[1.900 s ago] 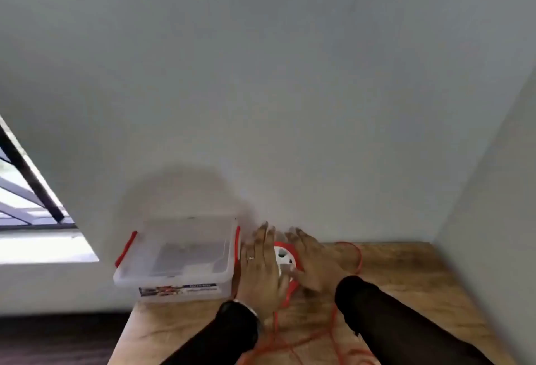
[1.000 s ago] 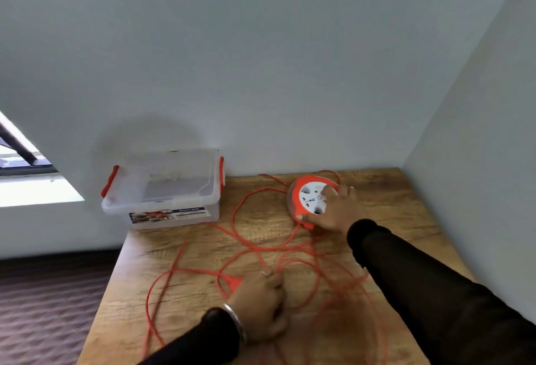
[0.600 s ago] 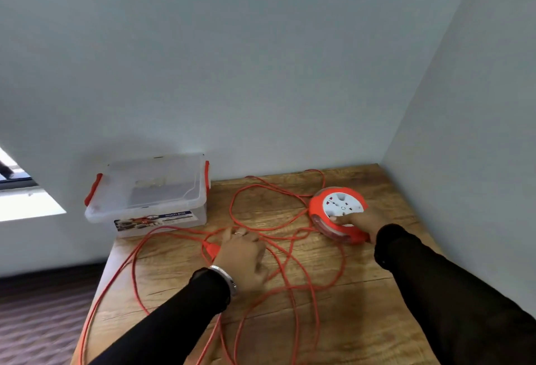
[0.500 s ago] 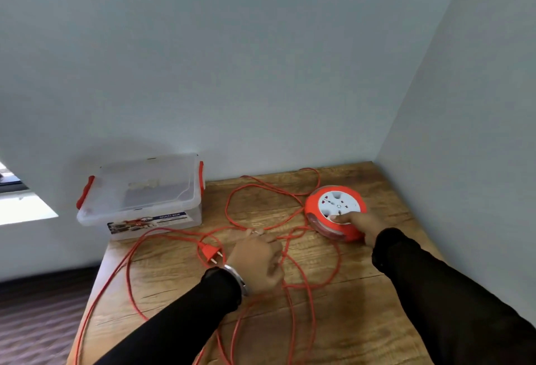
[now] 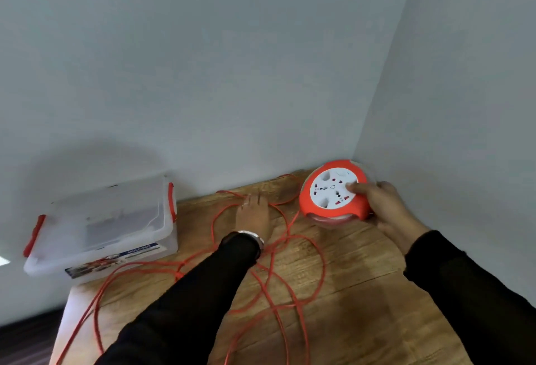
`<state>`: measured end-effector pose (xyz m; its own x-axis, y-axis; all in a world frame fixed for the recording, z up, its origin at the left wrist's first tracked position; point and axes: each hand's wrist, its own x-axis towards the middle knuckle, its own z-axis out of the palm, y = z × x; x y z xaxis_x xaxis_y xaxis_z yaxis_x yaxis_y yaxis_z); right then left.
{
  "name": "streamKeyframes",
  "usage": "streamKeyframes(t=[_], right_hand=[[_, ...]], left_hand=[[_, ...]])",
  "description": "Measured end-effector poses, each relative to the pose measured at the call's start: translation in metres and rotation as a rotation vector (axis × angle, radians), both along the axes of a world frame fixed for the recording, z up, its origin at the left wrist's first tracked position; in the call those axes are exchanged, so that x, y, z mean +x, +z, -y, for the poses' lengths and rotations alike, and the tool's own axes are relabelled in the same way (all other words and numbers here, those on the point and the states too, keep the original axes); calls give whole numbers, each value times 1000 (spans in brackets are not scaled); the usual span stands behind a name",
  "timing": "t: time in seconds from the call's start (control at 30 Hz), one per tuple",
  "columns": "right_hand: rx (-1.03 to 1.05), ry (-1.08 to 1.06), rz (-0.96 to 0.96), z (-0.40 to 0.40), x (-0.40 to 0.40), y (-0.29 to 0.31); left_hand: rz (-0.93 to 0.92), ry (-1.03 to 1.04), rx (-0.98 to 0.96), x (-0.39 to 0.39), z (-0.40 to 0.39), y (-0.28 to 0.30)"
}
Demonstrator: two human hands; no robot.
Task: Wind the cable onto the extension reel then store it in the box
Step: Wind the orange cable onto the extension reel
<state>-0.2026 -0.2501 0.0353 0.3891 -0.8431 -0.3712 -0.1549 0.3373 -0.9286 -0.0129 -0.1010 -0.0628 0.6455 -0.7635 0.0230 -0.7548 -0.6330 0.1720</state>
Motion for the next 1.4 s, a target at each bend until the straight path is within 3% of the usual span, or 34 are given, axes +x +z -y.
streamKeyframes(t=[0.13,0.23,0.37,0.43,0.57,0.67,0.73,0.8,0.87,0.93,1.03,1.17,1.23,1.3,1.33,1.4], right_hand=[[49,-4,90,1,-24,8],[80,-28,99,6,-41,3],[82,-68,70,11,-55,-4],[85,-83,69,10,-58,-7],[113,-93,102,2,-57,-10],[122,-65,127,-7,-49,-8],[145,-45,150,-13,-42,-6],[160,-14,159,-21,-31,-2],[167,15,153,-29,-20,0],[177,51,146,-37,-10,1],[152,78,147,-47,-3,-3],[183,85,158,-59,-4,-7],[213,101,152,-66,-4,-8],[219,112,162,-70,-4,-9],[219,108,186,-71,-4,-9],[214,82,245,-71,-7,-6]], left_hand=[[-55,49,178,33,25,-15],[-59,-24,213,34,34,-18],[76,-172,20,8,23,-16],[30,-230,-124,-6,4,-10],[-375,-173,-391,-17,-47,7],[-674,-176,-410,-35,-80,22],[-1103,-55,-336,-49,-95,30],[-1519,75,-114,-54,-108,41],[-1732,63,146,-50,-122,53],[-1786,-8,278,-39,-136,65],[-1541,91,264,-19,-157,79],[-943,336,-174,13,-183,94],[-650,386,-184,24,-188,107],[-328,310,-112,15,-185,118],[-238,245,-175,-1,-181,124],[-241,68,-347,-48,-173,128]])
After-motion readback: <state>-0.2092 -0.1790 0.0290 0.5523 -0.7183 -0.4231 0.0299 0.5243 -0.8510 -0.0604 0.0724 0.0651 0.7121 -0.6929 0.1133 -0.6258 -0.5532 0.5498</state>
